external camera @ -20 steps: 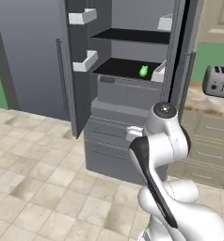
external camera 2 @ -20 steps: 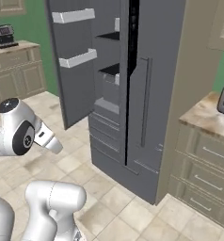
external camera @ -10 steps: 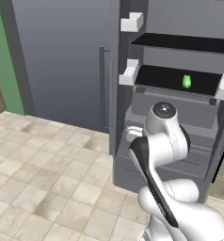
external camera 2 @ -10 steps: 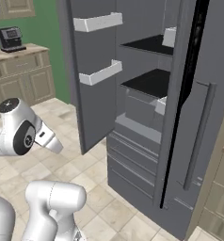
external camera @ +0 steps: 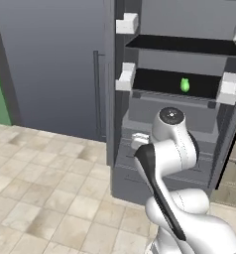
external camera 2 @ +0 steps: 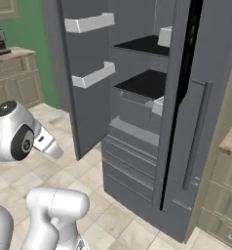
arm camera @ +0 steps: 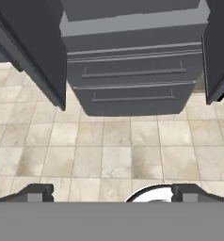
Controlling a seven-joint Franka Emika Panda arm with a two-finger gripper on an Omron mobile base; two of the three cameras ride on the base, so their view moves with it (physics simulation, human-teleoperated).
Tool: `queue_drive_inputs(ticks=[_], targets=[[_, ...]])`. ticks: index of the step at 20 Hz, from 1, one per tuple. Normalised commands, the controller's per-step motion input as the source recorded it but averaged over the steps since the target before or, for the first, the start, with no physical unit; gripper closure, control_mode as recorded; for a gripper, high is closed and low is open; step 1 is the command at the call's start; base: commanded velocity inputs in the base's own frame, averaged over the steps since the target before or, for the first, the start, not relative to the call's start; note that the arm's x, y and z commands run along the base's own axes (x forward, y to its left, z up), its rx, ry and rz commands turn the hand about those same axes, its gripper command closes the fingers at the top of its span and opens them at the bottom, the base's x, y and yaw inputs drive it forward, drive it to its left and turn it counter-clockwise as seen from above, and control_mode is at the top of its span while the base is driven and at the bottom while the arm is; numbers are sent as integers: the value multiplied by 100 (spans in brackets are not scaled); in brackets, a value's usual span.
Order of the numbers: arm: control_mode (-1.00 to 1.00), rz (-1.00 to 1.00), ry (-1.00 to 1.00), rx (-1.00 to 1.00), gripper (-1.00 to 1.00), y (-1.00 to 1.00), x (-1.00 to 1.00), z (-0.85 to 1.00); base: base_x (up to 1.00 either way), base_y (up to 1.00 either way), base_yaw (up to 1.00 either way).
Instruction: Take the cheese, fish, and corn from the fridge and place them on the plate on the dining counter to create an appetizer plate.
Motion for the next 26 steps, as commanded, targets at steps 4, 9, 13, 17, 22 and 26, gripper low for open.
queue_drive_inputs(ticks=[4,9,13,17,22,26], targets=[[100,0,0,0,-100,0,0,0,48,16,-40],[100,0,0,0,-100,0,0,0,56,23,-42],[100,0,0,0,-100,0,0,0,45,10,-36],[100,0,0,0,-100,0,0,0,11,0,-25],[100,0,0,0,-100,0,0,0,51,10,-18],[100,0,0,0,-100,0,0,0,91,24,-11]])
